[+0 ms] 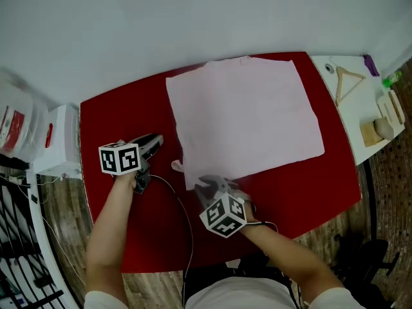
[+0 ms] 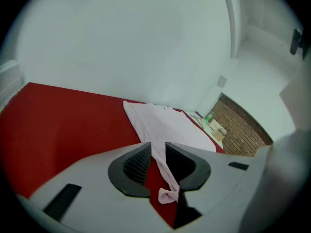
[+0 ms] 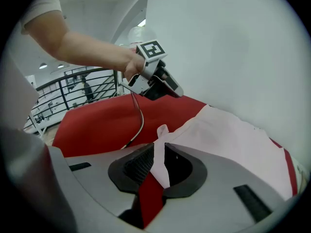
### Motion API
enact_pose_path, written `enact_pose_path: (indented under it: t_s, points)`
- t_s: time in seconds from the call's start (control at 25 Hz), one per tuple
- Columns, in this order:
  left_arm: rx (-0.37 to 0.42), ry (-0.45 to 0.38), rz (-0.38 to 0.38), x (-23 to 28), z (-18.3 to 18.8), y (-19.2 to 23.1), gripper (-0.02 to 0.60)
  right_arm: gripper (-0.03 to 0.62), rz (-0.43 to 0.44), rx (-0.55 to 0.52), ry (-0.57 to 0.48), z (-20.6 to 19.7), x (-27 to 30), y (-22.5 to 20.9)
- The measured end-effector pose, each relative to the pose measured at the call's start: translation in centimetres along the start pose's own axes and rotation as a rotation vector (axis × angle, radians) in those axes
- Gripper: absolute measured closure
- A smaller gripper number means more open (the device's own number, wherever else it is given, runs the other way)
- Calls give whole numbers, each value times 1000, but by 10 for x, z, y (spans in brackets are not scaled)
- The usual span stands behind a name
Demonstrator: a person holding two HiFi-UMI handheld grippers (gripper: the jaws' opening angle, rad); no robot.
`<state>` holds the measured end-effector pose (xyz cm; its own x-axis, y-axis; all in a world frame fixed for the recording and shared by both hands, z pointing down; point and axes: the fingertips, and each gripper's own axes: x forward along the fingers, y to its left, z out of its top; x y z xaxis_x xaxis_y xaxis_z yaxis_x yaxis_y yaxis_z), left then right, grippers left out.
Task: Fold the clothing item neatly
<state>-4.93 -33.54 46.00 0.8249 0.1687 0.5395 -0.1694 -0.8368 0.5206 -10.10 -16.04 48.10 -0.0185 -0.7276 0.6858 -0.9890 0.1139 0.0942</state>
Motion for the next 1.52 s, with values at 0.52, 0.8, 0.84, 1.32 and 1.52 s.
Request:
enact_pose_path:
  t_s: [0.52,0.8,0.84,1.32,1.52]
  points:
    - [-82,-171,84,-55,-35,-74,492,540,-44,-99,-40,-28,-81,-48]
    - [-96,-239,94,-70,-55,-128,492,541,-86,-156,-38,-59,-128,-80]
    - [-97,-247,92,-71,-59,-137,492,542,-91,-163,-38,-63,-135,-84]
    - [-108,-309,66,-91,-104,-225,492,542,-187,-169,0,-115,-208,-138]
    - [-108,-323,32,-98,-122,-251,492,542,-228,-151,13,-124,-235,-148]
